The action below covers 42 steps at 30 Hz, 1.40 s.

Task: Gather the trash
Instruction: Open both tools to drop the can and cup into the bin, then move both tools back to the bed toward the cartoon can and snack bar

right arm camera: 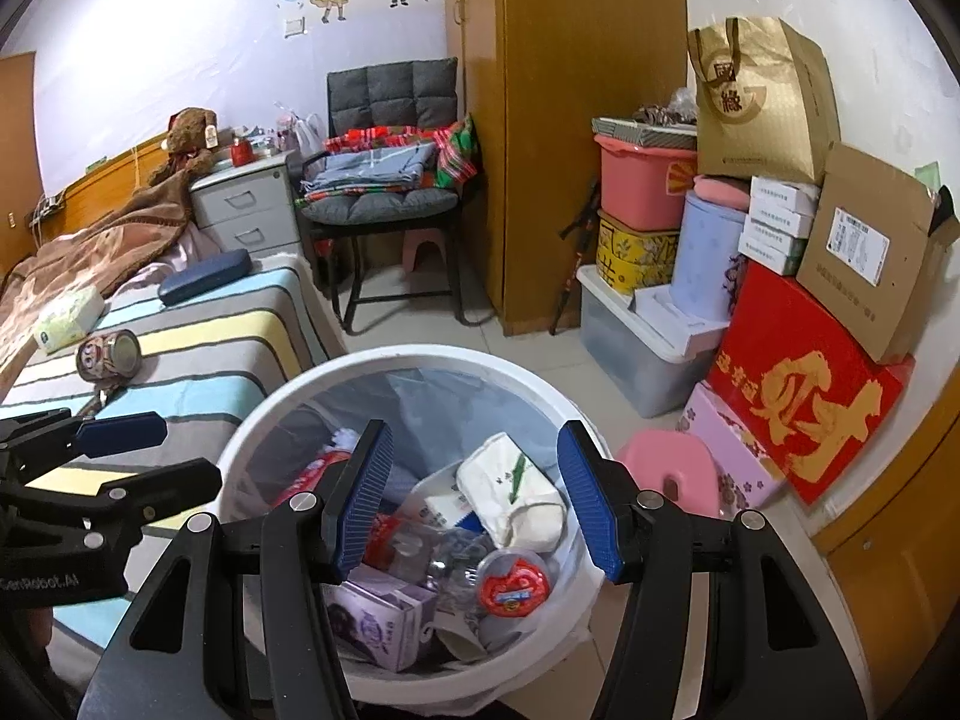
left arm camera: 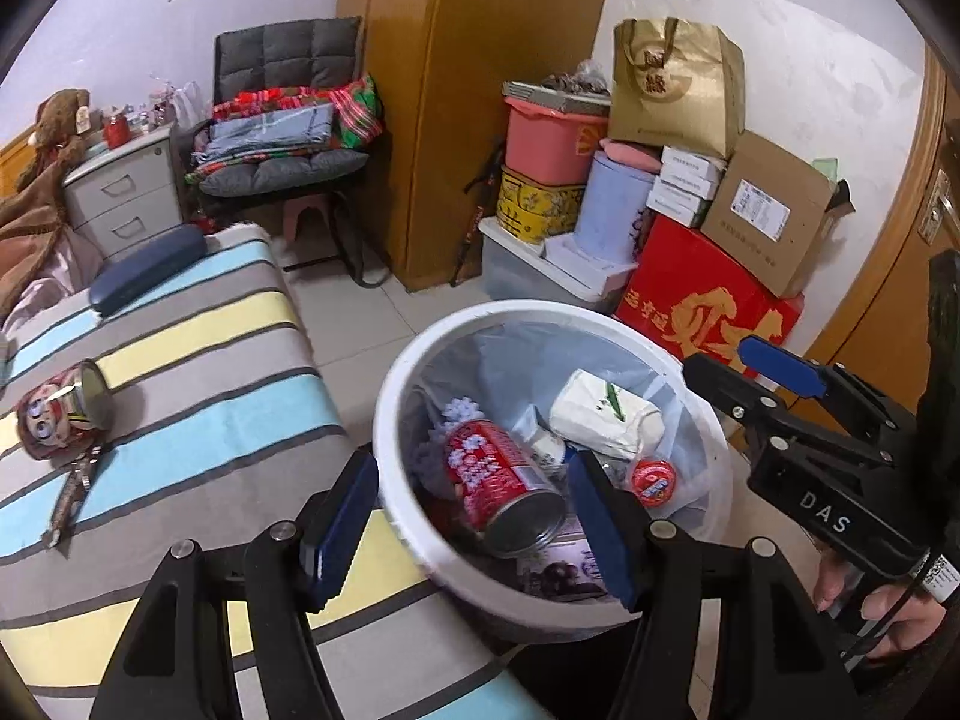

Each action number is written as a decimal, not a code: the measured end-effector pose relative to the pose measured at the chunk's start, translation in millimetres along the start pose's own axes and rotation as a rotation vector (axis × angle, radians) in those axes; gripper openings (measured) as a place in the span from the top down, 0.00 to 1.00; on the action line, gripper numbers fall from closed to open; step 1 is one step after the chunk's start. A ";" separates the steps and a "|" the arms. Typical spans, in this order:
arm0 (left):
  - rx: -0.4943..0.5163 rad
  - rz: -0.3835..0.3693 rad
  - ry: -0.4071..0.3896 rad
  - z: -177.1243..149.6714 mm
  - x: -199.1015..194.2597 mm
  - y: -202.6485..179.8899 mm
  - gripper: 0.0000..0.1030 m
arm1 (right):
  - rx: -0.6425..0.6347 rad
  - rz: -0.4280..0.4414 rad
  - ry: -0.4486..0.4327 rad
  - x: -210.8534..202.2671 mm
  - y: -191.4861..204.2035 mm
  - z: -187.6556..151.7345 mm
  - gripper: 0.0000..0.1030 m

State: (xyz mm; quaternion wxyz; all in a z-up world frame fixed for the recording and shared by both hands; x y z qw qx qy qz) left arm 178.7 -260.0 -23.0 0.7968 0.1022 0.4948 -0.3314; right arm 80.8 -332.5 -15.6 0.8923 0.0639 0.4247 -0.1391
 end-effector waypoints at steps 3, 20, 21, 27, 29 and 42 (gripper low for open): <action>-0.014 0.021 -0.023 -3.2 -10.9 10.4 0.36 | -0.009 0.003 -0.012 -2.9 6.5 1.5 0.43; -0.142 0.129 -0.115 -34.8 -67.8 95.8 0.36 | -0.074 0.083 -0.054 -11.8 58.1 5.3 0.43; -0.154 0.135 -0.120 -37.8 -71.0 103.1 0.36 | -0.080 0.091 -0.054 -11.1 62.5 5.6 0.43; -0.234 0.166 -0.142 -51.9 -87.4 145.7 0.36 | -0.110 0.126 -0.036 -6.9 87.1 4.3 0.43; -0.254 0.179 -0.147 -56.3 -91.8 157.8 0.36 | -0.122 0.138 -0.026 -3.7 96.4 4.4 0.43; -0.361 0.248 -0.147 -81.1 -112.5 237.8 0.36 | -0.201 0.226 0.042 12.3 161.5 2.5 0.43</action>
Point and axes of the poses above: each gripper's, at about its wrist camera, not at the fingertips, and x roughly the way its jaws point, y to its left, z to its top, the point moved 3 cm from there along x, roughly the way its jaws point, and after that the axes turned 14 degrees about y, right-handed, at the moved point
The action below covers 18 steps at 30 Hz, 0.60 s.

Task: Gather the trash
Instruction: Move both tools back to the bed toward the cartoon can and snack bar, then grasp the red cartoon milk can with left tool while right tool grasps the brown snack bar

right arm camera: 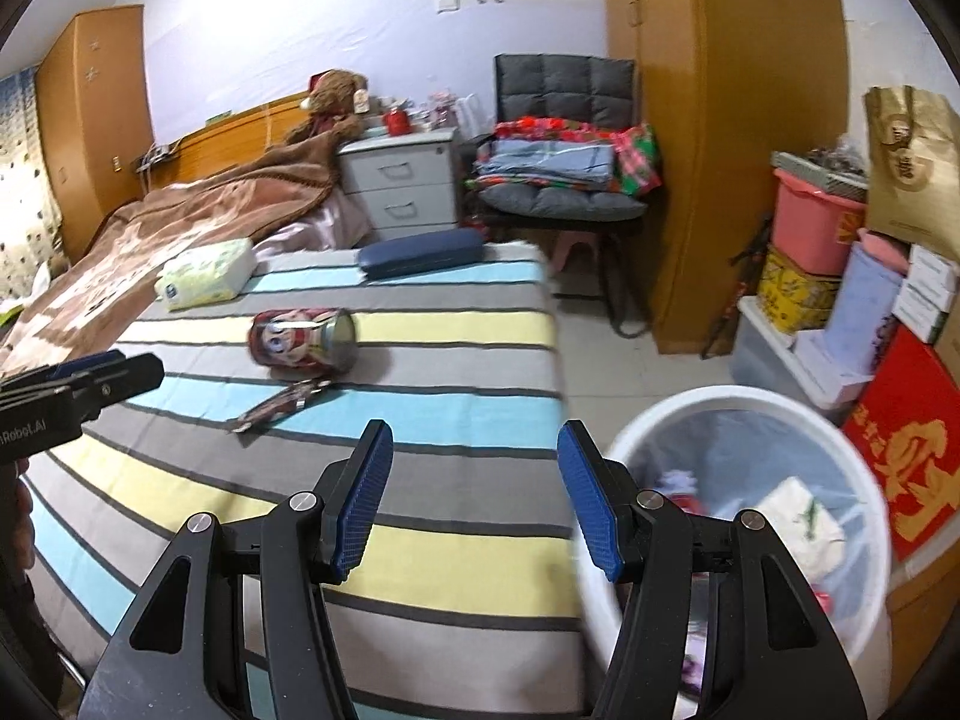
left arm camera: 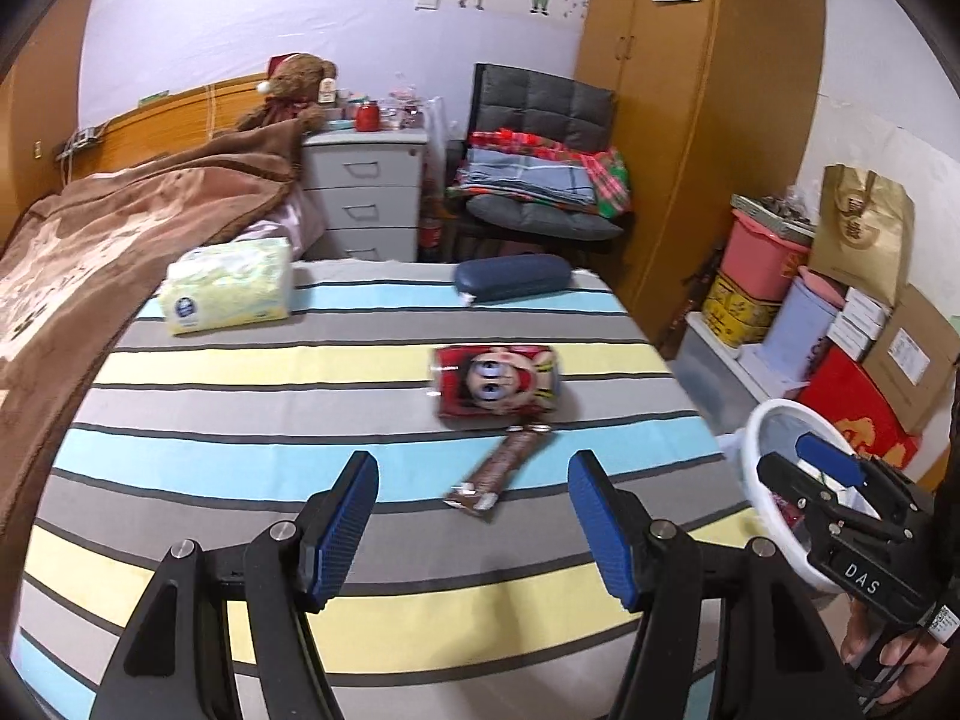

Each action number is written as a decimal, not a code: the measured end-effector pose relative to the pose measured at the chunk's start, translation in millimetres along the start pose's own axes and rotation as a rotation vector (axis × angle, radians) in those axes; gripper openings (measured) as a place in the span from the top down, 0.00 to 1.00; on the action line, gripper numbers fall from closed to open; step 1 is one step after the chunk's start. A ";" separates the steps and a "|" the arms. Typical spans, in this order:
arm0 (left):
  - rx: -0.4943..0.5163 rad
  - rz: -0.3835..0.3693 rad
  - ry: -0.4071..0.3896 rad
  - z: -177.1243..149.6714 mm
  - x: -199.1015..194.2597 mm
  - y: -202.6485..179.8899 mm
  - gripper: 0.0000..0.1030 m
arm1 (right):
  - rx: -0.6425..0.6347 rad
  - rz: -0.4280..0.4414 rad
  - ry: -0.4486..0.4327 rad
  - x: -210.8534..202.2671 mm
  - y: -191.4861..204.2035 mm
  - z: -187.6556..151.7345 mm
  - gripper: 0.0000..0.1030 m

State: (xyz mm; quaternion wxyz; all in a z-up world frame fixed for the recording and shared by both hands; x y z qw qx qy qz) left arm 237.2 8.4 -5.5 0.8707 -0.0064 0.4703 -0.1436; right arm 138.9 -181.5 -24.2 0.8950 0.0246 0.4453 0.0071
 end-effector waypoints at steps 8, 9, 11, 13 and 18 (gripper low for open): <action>-0.018 0.013 -0.004 8.1 3.0 36.5 0.36 | -0.050 0.051 0.062 25.9 39.1 10.9 0.43; -0.016 0.019 -0.002 10.0 3.9 40.2 0.36 | -0.052 0.052 0.065 28.3 43.0 11.9 0.43; -0.002 0.032 -0.005 12.8 5.2 45.3 0.36 | -0.050 0.084 0.085 36.8 51.5 15.0 0.43; -0.002 0.030 -0.012 17.1 6.4 52.2 0.36 | -0.038 0.090 0.099 43.5 58.3 17.8 0.43; 0.002 0.033 -0.017 28.3 11.7 64.0 0.36 | -0.051 0.079 0.123 60.0 76.6 24.8 0.43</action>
Point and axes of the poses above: each gripper's, at about its wrist camera, not at the fingertips, and x roughly the way its jaws point, y to its left, z to its top, the point moved 3 cm from there along x, roughly the way its jaws point, and after that the axes turned 14 degrees about y, right-handed, at the moved point
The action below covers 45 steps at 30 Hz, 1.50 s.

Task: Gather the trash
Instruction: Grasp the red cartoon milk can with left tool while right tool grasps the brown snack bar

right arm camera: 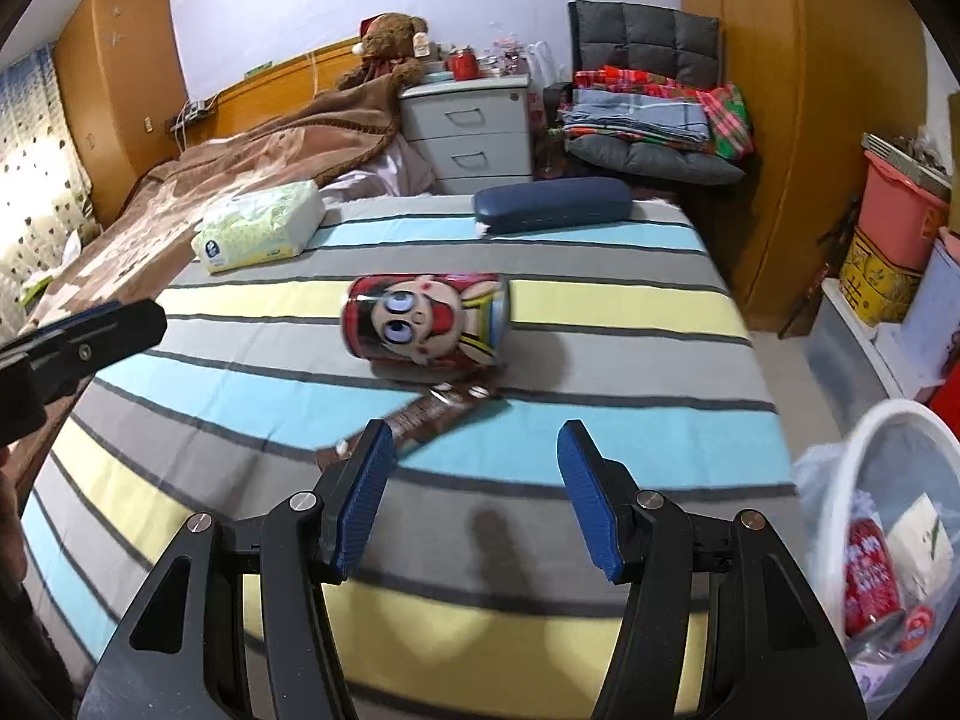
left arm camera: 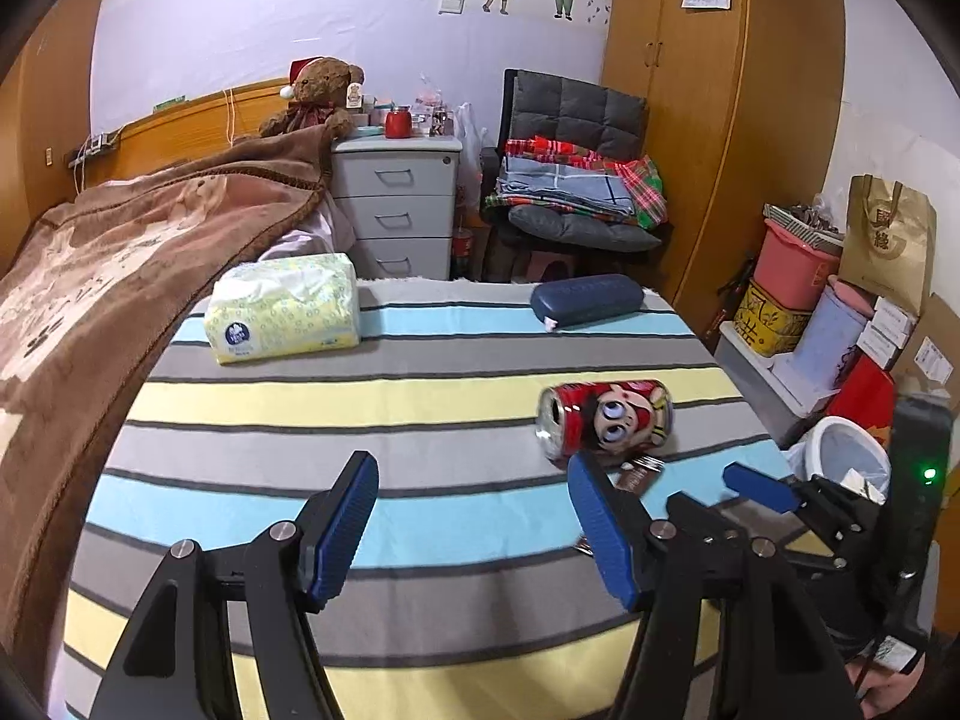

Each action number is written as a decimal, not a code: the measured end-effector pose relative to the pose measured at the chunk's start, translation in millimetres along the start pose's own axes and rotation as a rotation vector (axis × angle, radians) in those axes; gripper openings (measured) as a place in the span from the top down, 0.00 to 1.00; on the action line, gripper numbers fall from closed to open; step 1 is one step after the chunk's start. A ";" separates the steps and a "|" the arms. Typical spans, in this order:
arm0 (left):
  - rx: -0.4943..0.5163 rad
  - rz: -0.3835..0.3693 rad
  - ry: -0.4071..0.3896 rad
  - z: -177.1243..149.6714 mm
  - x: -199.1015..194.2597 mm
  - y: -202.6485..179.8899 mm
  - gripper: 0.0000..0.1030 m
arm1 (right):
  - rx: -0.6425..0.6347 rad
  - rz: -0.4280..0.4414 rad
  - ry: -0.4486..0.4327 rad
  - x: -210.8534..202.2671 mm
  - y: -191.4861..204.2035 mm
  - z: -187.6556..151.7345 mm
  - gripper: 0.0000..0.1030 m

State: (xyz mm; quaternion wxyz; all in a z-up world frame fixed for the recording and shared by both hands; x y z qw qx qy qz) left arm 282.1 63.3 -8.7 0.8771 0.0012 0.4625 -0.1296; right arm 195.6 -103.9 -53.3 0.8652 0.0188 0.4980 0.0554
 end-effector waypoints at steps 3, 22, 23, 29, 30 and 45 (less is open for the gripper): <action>-0.001 -0.029 0.001 6.3 5.3 4.8 0.36 | 0.025 0.017 0.022 8.8 3.8 5.4 0.43; 0.131 -0.125 0.064 51.6 56.4 -15.7 0.36 | 0.033 -0.124 0.119 21.5 -18.0 4.6 0.72; 0.147 -0.129 0.070 53.3 58.8 -18.8 0.36 | 0.036 -0.121 0.118 21.0 -20.0 4.3 0.77; 0.249 -0.117 0.082 61.6 73.1 -47.8 0.36 | 0.060 -0.103 0.119 18.8 -32.7 2.5 0.79; 0.254 -0.140 0.088 63.1 76.0 -51.8 0.36 | 0.064 -0.102 0.118 18.2 -35.4 2.1 0.79; 0.389 -0.249 0.205 61.1 114.0 -91.4 0.36 | 0.153 -0.082 0.108 6.8 -71.2 -7.0 0.79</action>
Point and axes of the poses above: each gripper's, at about its wrist camera, not at the fingertips, and x roughly the way its jaws point, y to its left, z to its top, the point moved 3 cm from there along x, roughly the way its jaws point, and after that the axes turned 14 degrees about y, right-handed, at the moved point
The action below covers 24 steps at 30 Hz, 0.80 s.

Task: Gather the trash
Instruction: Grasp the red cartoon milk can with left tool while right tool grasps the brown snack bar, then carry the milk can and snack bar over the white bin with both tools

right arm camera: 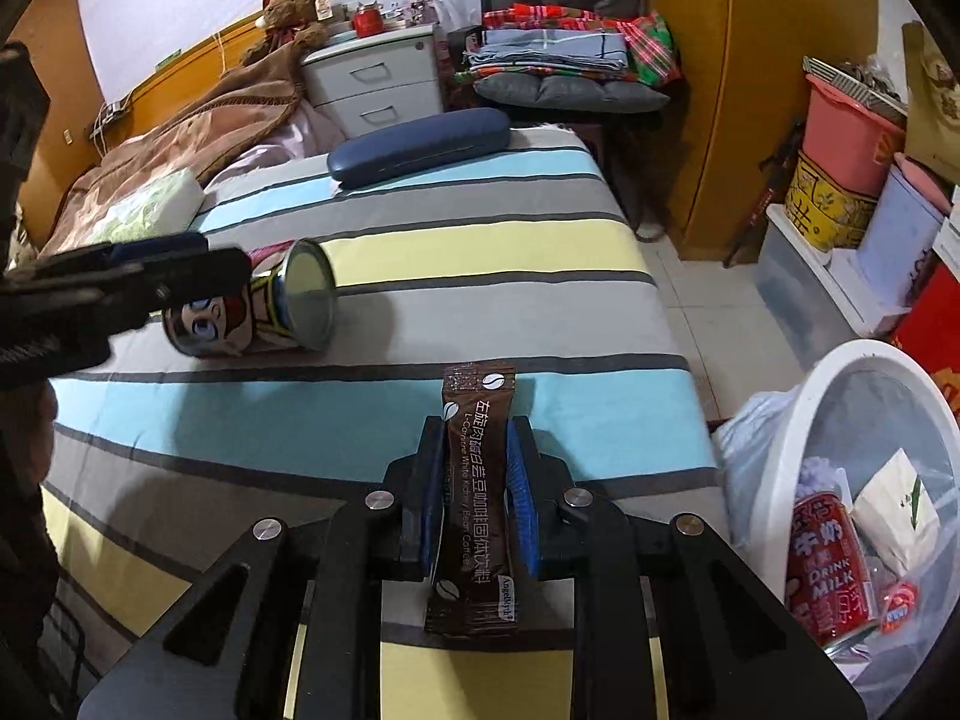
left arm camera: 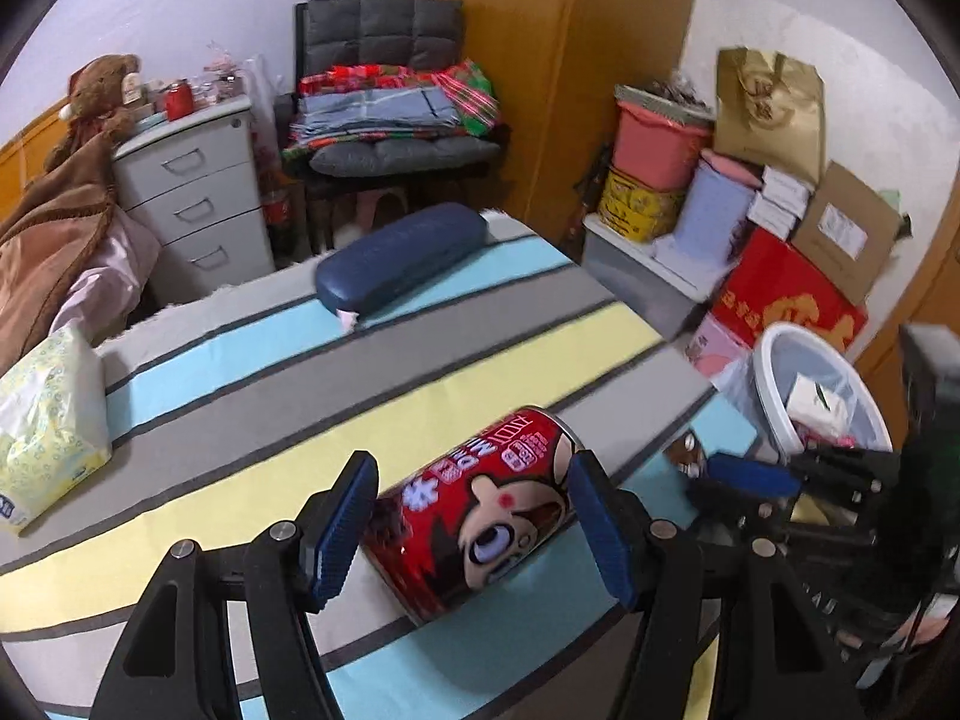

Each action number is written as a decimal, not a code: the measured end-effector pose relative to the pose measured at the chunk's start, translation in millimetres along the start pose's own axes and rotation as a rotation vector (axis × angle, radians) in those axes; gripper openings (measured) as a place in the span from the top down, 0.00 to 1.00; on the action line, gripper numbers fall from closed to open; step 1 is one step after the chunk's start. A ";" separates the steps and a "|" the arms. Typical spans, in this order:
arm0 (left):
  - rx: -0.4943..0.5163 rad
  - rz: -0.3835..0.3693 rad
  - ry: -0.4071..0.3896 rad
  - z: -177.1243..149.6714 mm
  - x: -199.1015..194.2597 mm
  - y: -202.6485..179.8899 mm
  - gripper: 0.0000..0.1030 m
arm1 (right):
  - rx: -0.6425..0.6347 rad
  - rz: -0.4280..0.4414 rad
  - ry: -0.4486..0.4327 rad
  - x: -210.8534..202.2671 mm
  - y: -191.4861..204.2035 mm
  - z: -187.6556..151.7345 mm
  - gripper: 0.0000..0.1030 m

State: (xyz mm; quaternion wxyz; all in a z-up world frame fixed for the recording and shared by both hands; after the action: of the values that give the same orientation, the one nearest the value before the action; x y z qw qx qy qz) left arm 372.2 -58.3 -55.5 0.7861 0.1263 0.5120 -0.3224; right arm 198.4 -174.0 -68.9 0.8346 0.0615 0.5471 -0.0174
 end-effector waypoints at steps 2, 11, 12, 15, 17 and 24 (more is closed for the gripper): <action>0.014 -0.010 0.026 -4.0 3.5 -6.7 0.36 | 0.008 0.002 -0.007 -1.9 -4.3 -0.2 0.79; 0.102 -0.005 0.109 -12.0 20.7 -38.0 0.36 | 0.044 0.015 -0.017 -2.6 -21.3 -1.0 0.79; 0.097 -0.003 0.116 -10.9 24.7 -38.1 0.36 | 0.044 0.018 -0.018 -2.7 -21.9 -0.9 0.79; 0.068 0.004 0.122 -7.3 31.6 -37.2 0.36 | 0.040 0.018 -0.021 -3.2 -22.8 -0.7 0.79; 0.047 -0.002 0.116 -5.3 33.7 -35.8 0.36 | 0.036 0.016 -0.022 -3.3 -23.8 0.0 0.79; -0.001 0.009 0.120 -2.2 36.1 -31.0 0.46 | 0.037 0.022 -0.026 -3.9 -26.5 -0.5 0.79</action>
State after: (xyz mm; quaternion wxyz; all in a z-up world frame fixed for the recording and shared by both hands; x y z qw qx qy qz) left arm 360.6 -94.4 -84.4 0.7555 0.1476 0.5578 -0.3104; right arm 193.8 -200.4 -67.7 0.8406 0.0826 0.5349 -0.0193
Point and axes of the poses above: each gripper's, at about its wrist camera, not at the fingertips, and x roughly the way its jaws point, y to its left, z to its top, the point moved 3 cm from there along x, roughly the way its jaws point, and after that the axes turned 14 degrees about y, right-handed, at the moved point
